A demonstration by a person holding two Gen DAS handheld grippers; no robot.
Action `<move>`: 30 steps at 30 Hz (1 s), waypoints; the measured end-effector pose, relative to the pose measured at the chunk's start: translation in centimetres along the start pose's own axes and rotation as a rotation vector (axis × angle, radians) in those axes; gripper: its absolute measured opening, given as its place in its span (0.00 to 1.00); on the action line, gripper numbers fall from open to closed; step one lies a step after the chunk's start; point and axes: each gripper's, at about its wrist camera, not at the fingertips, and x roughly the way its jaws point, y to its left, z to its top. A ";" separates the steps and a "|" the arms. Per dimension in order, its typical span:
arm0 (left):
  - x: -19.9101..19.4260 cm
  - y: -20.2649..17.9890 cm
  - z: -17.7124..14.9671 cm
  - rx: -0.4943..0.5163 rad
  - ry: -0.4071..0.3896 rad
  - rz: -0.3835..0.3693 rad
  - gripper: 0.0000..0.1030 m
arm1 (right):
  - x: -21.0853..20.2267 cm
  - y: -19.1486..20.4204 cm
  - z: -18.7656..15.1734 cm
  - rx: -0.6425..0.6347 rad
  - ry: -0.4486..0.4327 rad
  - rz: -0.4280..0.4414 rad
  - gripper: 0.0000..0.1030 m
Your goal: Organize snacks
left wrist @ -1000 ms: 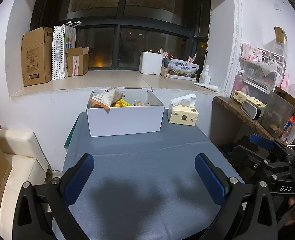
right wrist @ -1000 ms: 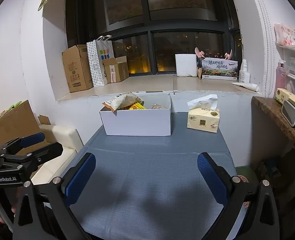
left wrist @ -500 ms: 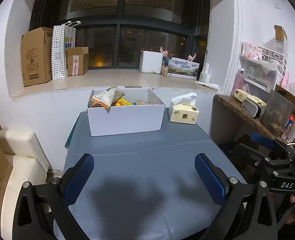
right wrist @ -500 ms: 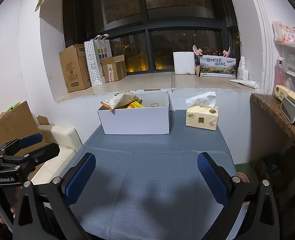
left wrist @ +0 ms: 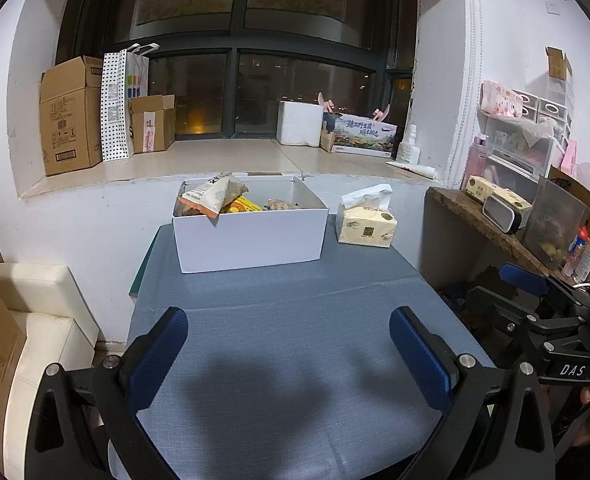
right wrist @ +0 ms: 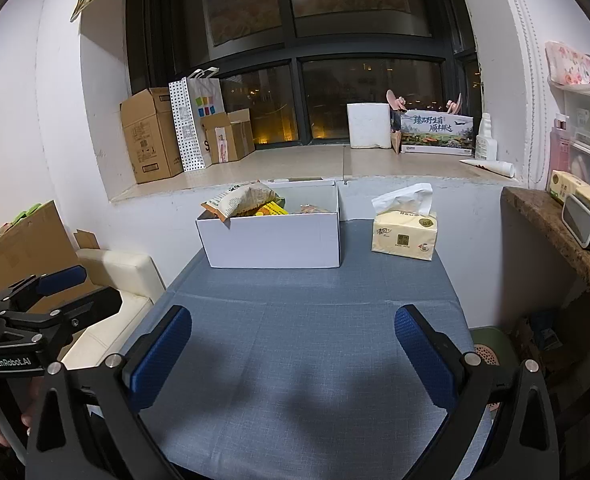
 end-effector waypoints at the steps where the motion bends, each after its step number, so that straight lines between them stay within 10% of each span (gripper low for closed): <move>1: 0.0 0.0 0.0 0.001 0.000 -0.001 1.00 | 0.0 0.0 0.0 -0.001 0.000 0.000 1.00; 30: -0.1 0.0 -0.1 -0.004 0.002 0.001 1.00 | 0.0 0.2 0.0 -0.004 0.003 0.002 1.00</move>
